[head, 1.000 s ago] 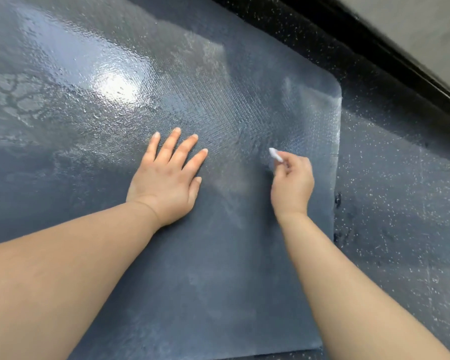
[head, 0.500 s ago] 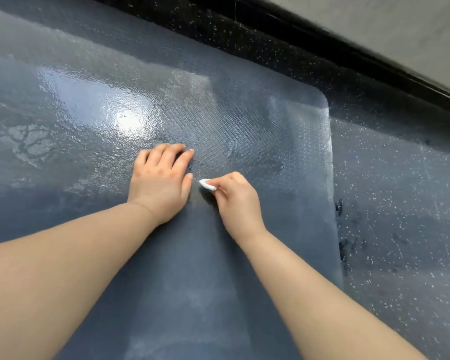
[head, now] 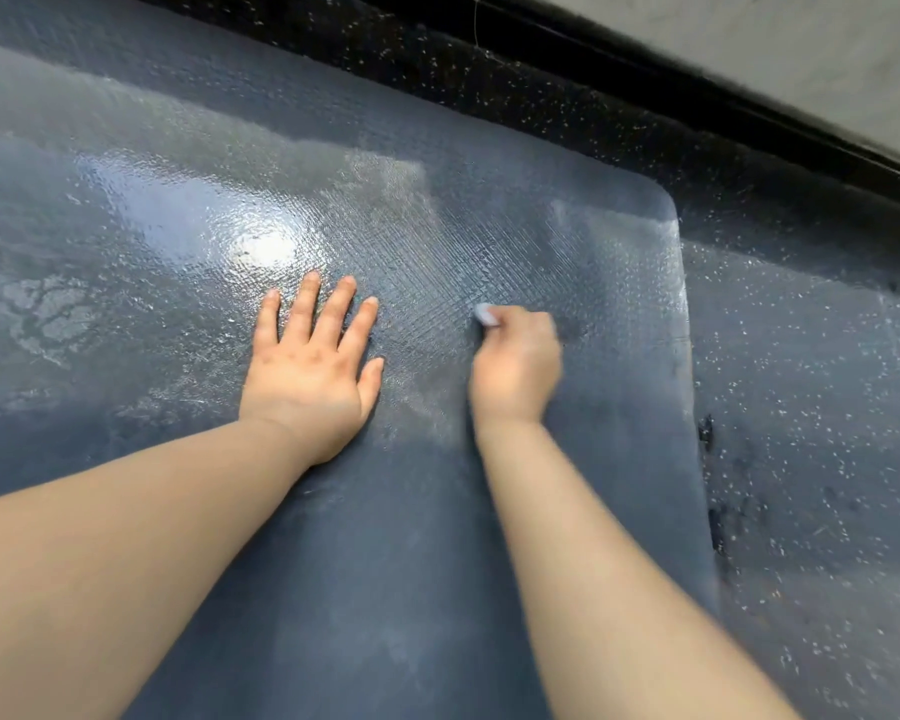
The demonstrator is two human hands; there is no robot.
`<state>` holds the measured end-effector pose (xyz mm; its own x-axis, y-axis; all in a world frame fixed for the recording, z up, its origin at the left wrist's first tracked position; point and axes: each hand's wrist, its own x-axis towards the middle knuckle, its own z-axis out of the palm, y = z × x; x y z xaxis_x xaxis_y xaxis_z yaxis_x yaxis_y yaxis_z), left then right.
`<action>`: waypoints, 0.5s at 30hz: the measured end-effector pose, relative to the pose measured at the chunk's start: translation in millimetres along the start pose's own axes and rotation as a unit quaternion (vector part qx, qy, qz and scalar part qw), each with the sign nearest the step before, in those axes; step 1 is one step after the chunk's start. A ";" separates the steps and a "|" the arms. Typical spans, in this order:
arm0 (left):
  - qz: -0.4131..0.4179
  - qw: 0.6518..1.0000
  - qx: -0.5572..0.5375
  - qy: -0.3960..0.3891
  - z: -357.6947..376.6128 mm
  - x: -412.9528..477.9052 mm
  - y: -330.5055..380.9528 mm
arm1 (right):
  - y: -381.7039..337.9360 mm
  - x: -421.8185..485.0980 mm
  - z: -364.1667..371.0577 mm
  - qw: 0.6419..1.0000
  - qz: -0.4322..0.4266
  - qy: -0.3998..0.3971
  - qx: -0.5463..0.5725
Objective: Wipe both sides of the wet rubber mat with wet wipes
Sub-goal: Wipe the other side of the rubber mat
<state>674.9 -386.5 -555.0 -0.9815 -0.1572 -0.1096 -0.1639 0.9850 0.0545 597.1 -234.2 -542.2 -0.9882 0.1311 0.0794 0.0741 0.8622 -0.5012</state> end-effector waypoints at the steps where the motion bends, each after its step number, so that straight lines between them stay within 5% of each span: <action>1: 0.001 1.000 -0.007 0.003 -0.7 -0.2 0.3 | -14.6 -20.0 7.4 0.998 -0.050 -0.010 0.041; 6: 0.001 1.000 -0.017 0.005 -2.3 -1.3 -1.9 | -22.9 -25.1 -6.2 0.975 -0.158 -0.092 0.126; 10: -0.003 1.000 -0.005 -0.004 -3.1 -2.3 -0.9 | 19.6 64.5 -37.7 0.998 0.004 0.010 0.067; 15: -0.011 1.000 0.007 -0.013 -2.4 -0.4 -0.1 | 46.1 114.9 -34.5 0.989 0.146 0.011 0.009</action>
<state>675.1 -386.8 -552.5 -0.9748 -0.1764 -0.1367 -0.1830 0.9824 0.0370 491.6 -162.5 -526.5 -0.9219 0.3840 -0.0522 0.3532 0.7772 -0.5207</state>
